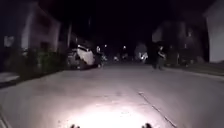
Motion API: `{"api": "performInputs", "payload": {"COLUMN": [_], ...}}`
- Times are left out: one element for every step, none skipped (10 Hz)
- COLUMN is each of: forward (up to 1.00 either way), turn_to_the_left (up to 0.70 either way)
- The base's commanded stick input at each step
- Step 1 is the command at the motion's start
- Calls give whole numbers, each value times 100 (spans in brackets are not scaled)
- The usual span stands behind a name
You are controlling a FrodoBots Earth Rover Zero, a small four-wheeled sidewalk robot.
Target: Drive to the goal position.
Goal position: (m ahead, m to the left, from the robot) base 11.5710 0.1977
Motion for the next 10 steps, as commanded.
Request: {"api": "performInputs", "payload": {"forward": [85,85,85,85,85,85,85,85,85,85], "turn_to_the_left": [0,0,0,0,0,0,0,0,0,0]}}
